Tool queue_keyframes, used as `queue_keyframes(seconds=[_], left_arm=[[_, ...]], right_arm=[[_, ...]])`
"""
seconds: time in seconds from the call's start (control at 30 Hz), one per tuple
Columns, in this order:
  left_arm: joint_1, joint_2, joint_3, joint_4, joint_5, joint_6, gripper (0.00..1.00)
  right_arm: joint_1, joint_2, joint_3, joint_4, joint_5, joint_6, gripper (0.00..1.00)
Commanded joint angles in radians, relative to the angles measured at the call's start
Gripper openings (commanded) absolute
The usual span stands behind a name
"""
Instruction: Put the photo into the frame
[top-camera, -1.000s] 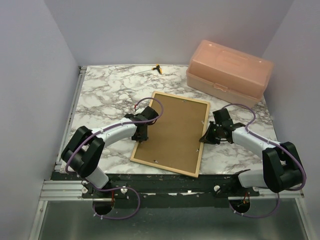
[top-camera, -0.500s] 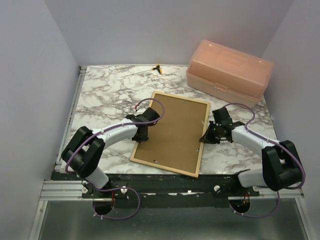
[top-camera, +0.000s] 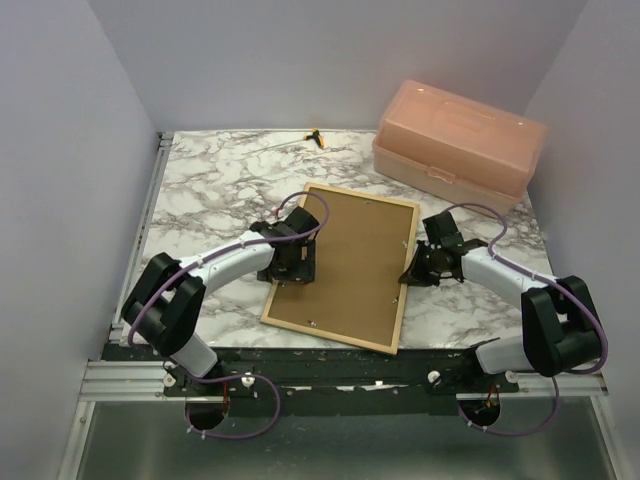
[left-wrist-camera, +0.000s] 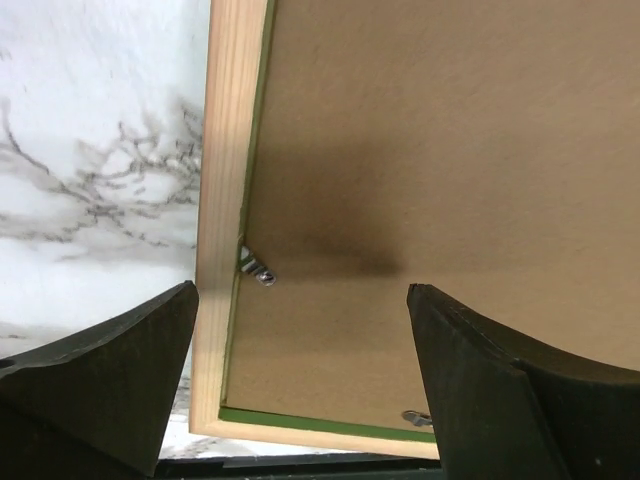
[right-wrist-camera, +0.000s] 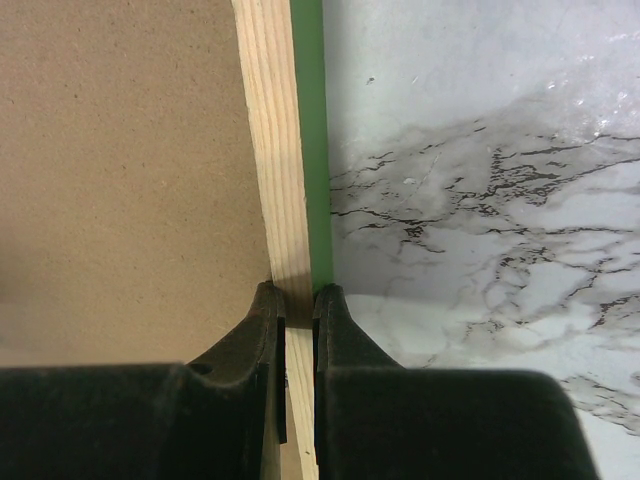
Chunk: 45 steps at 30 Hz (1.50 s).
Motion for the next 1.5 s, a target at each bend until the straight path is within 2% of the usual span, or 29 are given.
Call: queue_keyframes(seconds=[0.0,0.2,0.4,0.57,0.8,0.97,1.2,1.3,1.47], left_arm=[[0.069,0.014,0.100,0.026,0.091,0.044,0.91],[0.177,0.119,0.267,0.023,0.143,0.100,0.93],[0.207,0.289,0.476,-0.066,0.119,0.156,0.94],[0.227,0.387,0.553,-0.110,0.142,0.169,0.91],[0.228,0.334,0.406,-0.029,0.293,0.148,0.90],[0.223,0.241,0.209,0.095,0.423,0.097,0.89],[0.149,0.106,0.030,0.175,0.485,0.052,0.88],[0.105,0.070,0.004,0.168,0.462,0.052,0.89],[0.126,0.086,0.034,0.083,0.286,0.053,0.92]], right_arm=[[0.008,0.013,0.021,0.023,-0.041,0.006,0.00],[0.008,0.028,0.028,0.021,-0.037,-0.014,0.00],[0.008,0.058,0.032,0.029,-0.040,-0.028,0.00],[0.008,0.068,0.036,0.032,-0.031,-0.034,0.00],[0.007,0.101,0.088,0.019,-0.022,-0.060,0.00],[0.007,0.133,0.131,-0.009,-0.020,-0.097,0.00],[0.004,0.137,0.148,-0.042,0.015,-0.128,0.00],[0.005,0.132,0.149,-0.058,0.039,-0.142,0.00],[0.004,0.125,0.153,-0.087,0.098,-0.166,0.00]])
